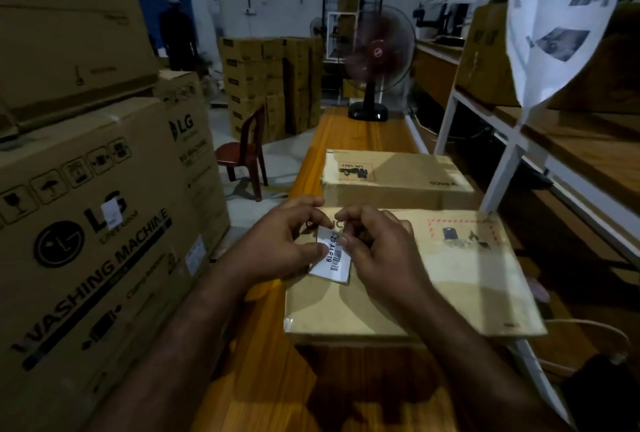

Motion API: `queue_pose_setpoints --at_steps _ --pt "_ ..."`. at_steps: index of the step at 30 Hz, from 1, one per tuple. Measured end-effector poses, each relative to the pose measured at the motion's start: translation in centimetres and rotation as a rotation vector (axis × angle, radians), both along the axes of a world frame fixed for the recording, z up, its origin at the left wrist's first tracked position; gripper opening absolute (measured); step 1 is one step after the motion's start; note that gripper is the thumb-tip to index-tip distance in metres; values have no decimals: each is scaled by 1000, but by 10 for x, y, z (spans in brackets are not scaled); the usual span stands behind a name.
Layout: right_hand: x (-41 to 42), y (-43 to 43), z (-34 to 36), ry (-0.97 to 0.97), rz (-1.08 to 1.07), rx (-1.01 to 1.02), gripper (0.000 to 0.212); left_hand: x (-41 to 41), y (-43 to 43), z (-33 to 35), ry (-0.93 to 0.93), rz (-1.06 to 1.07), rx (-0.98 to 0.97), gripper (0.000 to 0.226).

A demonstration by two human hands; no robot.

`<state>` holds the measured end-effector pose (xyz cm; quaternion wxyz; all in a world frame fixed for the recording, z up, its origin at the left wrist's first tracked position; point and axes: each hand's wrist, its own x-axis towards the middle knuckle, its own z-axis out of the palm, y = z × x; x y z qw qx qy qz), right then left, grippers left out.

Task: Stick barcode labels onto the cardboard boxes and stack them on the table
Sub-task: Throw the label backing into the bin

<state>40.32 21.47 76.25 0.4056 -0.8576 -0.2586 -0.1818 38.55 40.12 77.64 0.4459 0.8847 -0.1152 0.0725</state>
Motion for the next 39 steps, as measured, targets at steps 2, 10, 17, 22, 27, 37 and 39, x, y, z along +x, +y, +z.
queue_pose_setpoints --at_steps 2,10,17,22,27,37,39 --pt "2 0 -1 -12 12 -4 31 4 0 5 3 -10 13 20" --pt "19 -1 -3 -33 -9 -60 42 17 -2 -2 -32 17 -34 15" --pt "35 4 -1 -102 7 -238 8 21 -4 -14 -145 76 -100 17" --pt "41 4 -1 -108 44 -215 7 23 3 -15 -20 -4 -42 30" --pt "43 4 0 -78 86 -185 10 26 8 -14 36 11 28 17" --pt "44 2 -2 46 205 66 17 19 -5 -9 -116 85 95 22" --pt "42 0 -2 136 245 206 17 17 -7 -6 -130 95 126 21"
